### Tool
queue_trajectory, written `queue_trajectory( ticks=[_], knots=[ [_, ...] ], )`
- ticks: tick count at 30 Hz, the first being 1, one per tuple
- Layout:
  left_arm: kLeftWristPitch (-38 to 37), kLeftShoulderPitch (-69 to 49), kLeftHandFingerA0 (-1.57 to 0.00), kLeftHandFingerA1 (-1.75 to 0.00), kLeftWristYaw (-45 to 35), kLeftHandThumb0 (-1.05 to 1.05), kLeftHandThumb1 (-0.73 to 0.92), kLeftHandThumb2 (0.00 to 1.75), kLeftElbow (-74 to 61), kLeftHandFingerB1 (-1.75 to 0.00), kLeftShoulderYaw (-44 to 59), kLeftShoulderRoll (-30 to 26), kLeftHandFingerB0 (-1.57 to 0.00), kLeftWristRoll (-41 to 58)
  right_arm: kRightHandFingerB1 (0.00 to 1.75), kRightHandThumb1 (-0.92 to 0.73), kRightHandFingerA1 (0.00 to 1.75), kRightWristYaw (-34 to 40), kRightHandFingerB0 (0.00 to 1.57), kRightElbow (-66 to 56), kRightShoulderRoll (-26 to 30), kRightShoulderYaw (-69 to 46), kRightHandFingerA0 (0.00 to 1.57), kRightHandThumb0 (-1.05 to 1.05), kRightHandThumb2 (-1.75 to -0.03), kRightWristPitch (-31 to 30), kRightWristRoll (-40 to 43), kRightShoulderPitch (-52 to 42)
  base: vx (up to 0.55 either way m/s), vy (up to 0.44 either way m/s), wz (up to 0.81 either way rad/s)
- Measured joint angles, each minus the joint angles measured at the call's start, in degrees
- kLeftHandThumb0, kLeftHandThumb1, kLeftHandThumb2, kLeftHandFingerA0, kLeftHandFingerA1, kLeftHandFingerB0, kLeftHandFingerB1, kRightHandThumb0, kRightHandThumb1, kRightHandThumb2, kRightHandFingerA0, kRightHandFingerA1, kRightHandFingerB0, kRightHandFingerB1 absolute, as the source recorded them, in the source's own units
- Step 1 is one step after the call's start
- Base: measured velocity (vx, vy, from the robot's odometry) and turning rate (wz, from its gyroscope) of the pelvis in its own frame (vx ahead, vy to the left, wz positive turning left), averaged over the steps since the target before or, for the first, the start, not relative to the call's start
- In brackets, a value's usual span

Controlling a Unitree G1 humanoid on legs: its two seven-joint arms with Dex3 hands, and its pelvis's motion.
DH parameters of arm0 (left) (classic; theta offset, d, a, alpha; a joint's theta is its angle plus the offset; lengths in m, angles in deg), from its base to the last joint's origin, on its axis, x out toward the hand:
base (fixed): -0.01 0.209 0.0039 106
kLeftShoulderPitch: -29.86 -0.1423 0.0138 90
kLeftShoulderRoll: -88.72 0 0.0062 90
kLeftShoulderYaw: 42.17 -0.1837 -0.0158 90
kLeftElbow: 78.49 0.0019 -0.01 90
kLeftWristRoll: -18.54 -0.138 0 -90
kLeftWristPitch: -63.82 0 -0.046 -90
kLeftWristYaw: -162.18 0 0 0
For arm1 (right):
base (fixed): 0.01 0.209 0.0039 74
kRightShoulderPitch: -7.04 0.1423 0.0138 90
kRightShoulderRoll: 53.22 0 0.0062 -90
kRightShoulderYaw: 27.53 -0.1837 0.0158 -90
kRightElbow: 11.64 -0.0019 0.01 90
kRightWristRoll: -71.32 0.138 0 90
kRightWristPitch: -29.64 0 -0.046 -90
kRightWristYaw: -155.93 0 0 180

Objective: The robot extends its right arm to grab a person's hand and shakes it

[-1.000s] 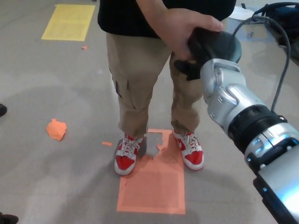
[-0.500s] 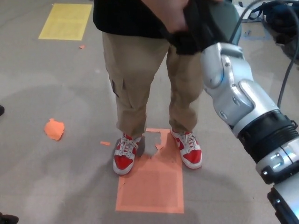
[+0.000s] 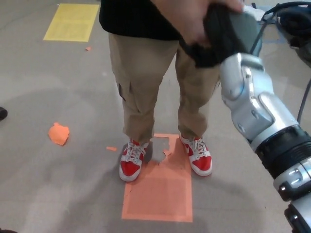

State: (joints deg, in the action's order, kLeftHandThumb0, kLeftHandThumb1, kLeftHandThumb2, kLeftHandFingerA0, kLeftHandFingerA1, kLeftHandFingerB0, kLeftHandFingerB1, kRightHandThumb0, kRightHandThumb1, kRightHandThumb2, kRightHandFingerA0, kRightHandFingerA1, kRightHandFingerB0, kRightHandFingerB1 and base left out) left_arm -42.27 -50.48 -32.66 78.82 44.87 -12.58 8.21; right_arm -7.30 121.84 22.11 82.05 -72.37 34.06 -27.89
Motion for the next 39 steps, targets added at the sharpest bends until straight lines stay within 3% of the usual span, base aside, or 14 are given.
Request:
queue_trajectory(
  ticks=[2,3,8,9,10,16,19,20,21,25,26,31,32,39],
  knots=[
    [0.00,0.05,-0.42,-0.40,-0.01,-0.49,0.83,0.64,-0.02,-0.33,0.00,0.00,-0.28,0.00,0.70,-0.61,0.77,-0.12,0.68,4.61,-0.70,-0.11,0.85,-0.42,-0.97,0.39,0.38,0.05,0.00,0.000,0.00],
    [0.00,0.14,-0.41,-0.40,-0.01,-0.49,0.83,0.65,-0.05,-0.34,0.00,0.00,-0.29,0.00,0.56,-0.74,0.65,-0.17,0.72,6.93,-1.18,-0.29,0.89,-0.43,-0.62,0.81,0.70,0.06,0.00,0.000,0.00],
    [-0.01,0.25,-0.33,-0.55,-0.26,-0.49,0.64,1.00,-0.16,-0.45,0.10,-0.01,-0.16,0.06,0.57,-0.73,0.67,-0.20,0.75,15.72,-2.96,-1.38,0.88,-0.44,-0.61,3.30,2.10,1.26,0.00,0.000,0.00],
    [-0.02,0.27,-0.35,-0.55,-0.40,-0.47,0.65,1.00,-0.13,-0.46,0.16,-0.01,-0.17,0.12,0.71,-0.60,0.76,-0.19,0.73,17.31,-3.29,-1.58,0.85,-0.44,-0.96,3.98,2.43,1.60,0.00,0.000,0.00],
    [-0.08,0.27,-0.40,-0.39,-0.48,-0.49,0.84,0.64,-0.09,-0.33,0.23,-0.01,-0.29,0.14,0.54,-0.74,0.60,-0.19,0.71,18.61,-3.51,-1.75,0.85,-0.44,-0.62,4.63,2.82,1.88,0.00,0.000,0.00],
    [-0.49,0.29,-0.40,-0.39,-0.56,-0.48,0.83,0.65,0.18,-0.33,0.09,-0.15,-0.29,0.07,0.50,-0.77,0.58,-0.35,0.66,20.73,-3.80,-1.88,0.78,-0.50,-0.63,7.22,4.14,3.57,0.00,0.000,0.00],
    [-0.49,0.43,-0.38,-0.39,-0.61,-0.48,0.84,0.65,0.22,-0.33,0.37,-0.15,-0.26,0.21,0.56,-0.77,0.76,-0.43,0.78,16.04,-3.16,-1.94,0.90,-0.53,-0.63,7.47,4.14,3.58,0.00,0.000,0.00],
    [-0.49,0.45,-0.39,-0.39,-0.63,-0.48,0.83,0.66,0.24,-0.33,0.50,-0.15,-0.26,0.25,0.73,-0.63,0.89,-0.41,0.75,12.90,-2.69,-2.01,0.87,-0.46,-1.04,7.52,4.10,3.46,0.00,0.000,0.00],
    [-0.49,0.48,-0.43,-0.40,-0.63,-0.48,0.83,0.64,0.24,-0.33,0.50,-0.14,-0.28,0.24,0.56,-0.77,0.89,-0.39,0.80,11.11,-2.46,-2.06,0.90,-0.56,-0.63,7.58,4.08,3.43,0.00,0.000,0.00],
    [-0.49,0.74,-0.43,-0.40,-0.59,-0.47,0.84,0.64,0.20,-0.34,0.41,-0.04,-0.31,0.21,0.50,-0.76,0.70,-0.58,0.76,-0.27,-1.91,-2.41,0.93,-0.59,-0.63,7.60,3.89,3.30,0.00,0.000,0.00],
    [-0.49,0.74,-0.37,-0.56,-0.58,-0.46,0.66,0.99,0.20,-0.47,0.39,-0.02,-0.22,0.21,0.48,-0.74,0.59,-0.82,0.73,-3.25,-1.87,-2.48,0.96,-0.61,-0.63,7.35,3.83,3.26,0.00,0.000,0.00],
    [-0.49,0.71,-0.35,-0.55,-0.58,-0.46,0.66,0.98,0.22,-0.47,0.41,0.00,-0.20,0.23,0.48,-0.63,0.59,-2.25,0.59,-13.54,-1.86,-2.66,0.84,-0.69,-0.67,5.90,3.61,2.82,0.00,0.000,0.00],
    [-0.49,0.71,-0.41,-0.40,-0.58,-0.46,0.83,0.65,0.21,-0.34,0.43,0.00,-0.29,0.23,0.56,-0.56,0.73,-2.96,0.48,-16.73,-1.80,-2.68,0.86,-0.62,-0.96,5.16,3.50,2.37,0.00,0.000,0.00],
    [-0.59,0.60,-0.42,-0.40,-0.59,-0.48,0.84,0.65,0.29,-0.35,0.47,0.00,-0.32,0.23,0.46,-0.66,0.56,-7.45,0.57,-27.33,-0.17,-2.94,0.82,-0.72,-0.63,-0.47,2.73,-0.57,0.00,0.000,0.00]
  ],
)
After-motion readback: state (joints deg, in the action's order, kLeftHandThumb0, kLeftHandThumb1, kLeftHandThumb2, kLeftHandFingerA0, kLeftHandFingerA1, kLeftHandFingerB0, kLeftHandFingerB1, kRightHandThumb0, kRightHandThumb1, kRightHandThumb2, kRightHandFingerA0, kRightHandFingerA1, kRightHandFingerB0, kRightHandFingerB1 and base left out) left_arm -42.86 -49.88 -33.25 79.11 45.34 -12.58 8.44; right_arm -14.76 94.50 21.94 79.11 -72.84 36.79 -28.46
